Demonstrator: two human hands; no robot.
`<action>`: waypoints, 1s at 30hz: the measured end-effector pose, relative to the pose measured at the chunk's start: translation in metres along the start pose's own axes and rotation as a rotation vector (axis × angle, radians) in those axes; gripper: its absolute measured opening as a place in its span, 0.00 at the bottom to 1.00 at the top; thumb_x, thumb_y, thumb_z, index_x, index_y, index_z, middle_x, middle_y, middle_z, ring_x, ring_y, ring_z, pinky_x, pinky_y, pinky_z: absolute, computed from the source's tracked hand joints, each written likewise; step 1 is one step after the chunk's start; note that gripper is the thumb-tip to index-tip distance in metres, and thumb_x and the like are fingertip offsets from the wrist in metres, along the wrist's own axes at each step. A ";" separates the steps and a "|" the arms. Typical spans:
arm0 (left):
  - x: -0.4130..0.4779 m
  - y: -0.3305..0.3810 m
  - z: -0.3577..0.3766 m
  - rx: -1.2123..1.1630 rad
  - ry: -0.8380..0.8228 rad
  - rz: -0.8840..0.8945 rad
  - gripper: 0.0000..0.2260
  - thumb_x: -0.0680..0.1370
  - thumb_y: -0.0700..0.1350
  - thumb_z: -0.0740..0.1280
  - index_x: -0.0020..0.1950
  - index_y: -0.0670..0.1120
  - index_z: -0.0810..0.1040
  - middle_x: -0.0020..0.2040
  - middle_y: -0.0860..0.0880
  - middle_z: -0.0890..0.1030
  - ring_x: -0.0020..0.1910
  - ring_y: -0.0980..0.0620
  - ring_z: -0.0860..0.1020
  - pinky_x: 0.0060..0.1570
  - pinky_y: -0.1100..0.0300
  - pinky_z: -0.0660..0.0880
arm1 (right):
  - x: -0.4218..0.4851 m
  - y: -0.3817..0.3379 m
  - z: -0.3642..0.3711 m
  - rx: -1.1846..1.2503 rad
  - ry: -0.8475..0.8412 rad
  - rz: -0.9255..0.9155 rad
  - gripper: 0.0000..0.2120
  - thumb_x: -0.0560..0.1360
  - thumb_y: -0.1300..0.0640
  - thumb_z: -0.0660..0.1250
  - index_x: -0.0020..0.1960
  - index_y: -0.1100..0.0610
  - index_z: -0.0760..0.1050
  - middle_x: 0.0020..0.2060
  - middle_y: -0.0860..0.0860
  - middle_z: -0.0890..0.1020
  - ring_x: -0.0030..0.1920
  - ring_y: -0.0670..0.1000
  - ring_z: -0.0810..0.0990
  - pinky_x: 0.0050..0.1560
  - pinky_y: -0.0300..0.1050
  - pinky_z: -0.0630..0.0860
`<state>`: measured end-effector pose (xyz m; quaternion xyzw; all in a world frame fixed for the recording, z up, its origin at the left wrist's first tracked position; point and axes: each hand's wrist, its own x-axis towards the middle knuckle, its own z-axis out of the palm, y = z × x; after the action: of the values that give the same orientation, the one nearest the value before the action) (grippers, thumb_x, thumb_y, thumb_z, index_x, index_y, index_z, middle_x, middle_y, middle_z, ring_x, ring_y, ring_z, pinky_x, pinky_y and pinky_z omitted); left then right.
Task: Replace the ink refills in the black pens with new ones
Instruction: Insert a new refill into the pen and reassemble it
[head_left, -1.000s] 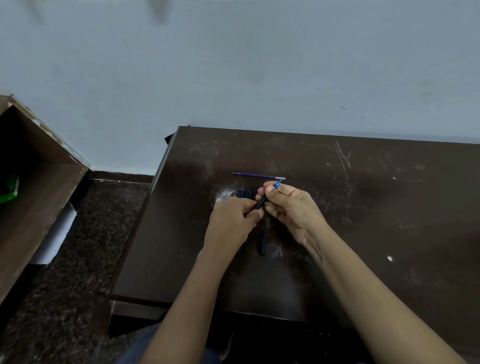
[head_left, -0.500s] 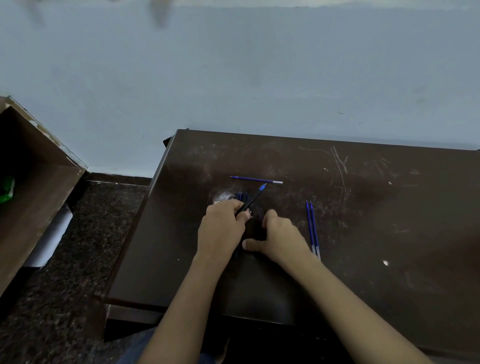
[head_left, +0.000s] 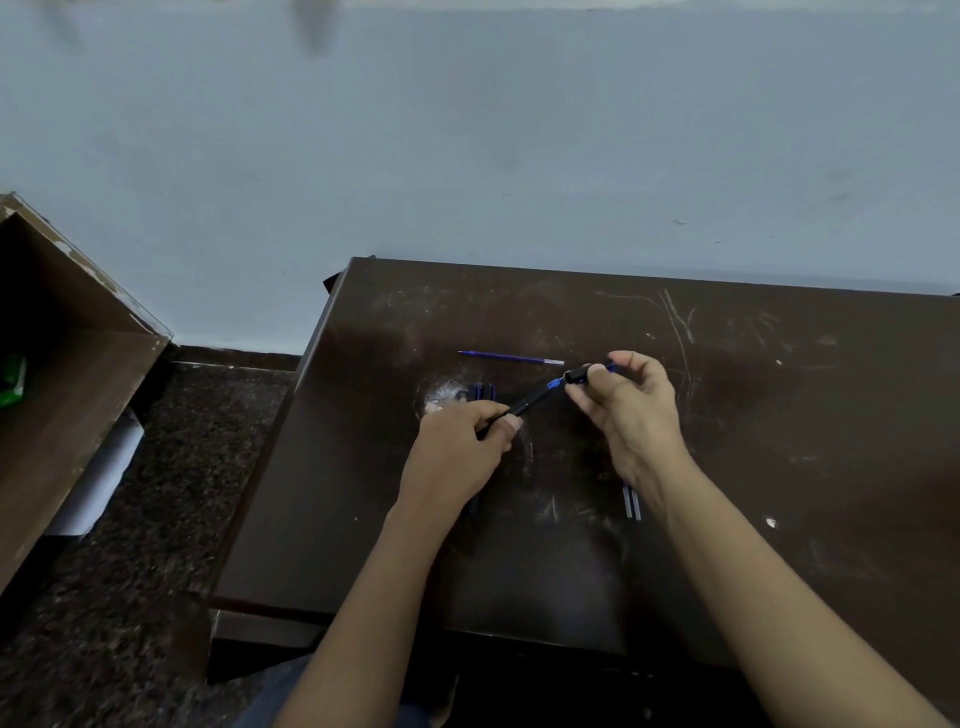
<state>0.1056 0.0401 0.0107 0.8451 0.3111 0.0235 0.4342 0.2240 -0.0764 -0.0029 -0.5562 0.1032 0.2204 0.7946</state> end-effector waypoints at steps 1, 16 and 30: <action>0.000 0.000 0.000 -0.008 0.000 -0.004 0.11 0.78 0.50 0.65 0.59 0.50 0.81 0.38 0.57 0.81 0.38 0.63 0.77 0.39 0.73 0.68 | 0.001 -0.001 0.000 0.023 -0.005 0.010 0.13 0.75 0.71 0.63 0.56 0.60 0.68 0.51 0.61 0.72 0.44 0.53 0.78 0.45 0.46 0.83; 0.003 0.005 -0.002 -0.171 0.034 -0.061 0.11 0.80 0.51 0.61 0.53 0.52 0.82 0.35 0.56 0.81 0.40 0.65 0.76 0.39 0.77 0.68 | -0.007 -0.002 0.009 -0.085 -0.116 -0.053 0.12 0.74 0.74 0.63 0.55 0.62 0.71 0.41 0.60 0.80 0.38 0.48 0.83 0.43 0.40 0.82; 0.000 0.004 -0.003 -0.174 0.009 -0.029 0.10 0.79 0.49 0.64 0.56 0.49 0.82 0.41 0.52 0.84 0.47 0.59 0.81 0.42 0.76 0.68 | -0.004 -0.004 0.004 0.003 -0.035 -0.060 0.06 0.75 0.67 0.68 0.48 0.59 0.72 0.37 0.53 0.79 0.34 0.47 0.82 0.43 0.38 0.81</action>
<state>0.1069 0.0404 0.0150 0.7995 0.3222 0.0477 0.5047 0.2222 -0.0753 0.0038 -0.5537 0.0728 0.2059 0.8036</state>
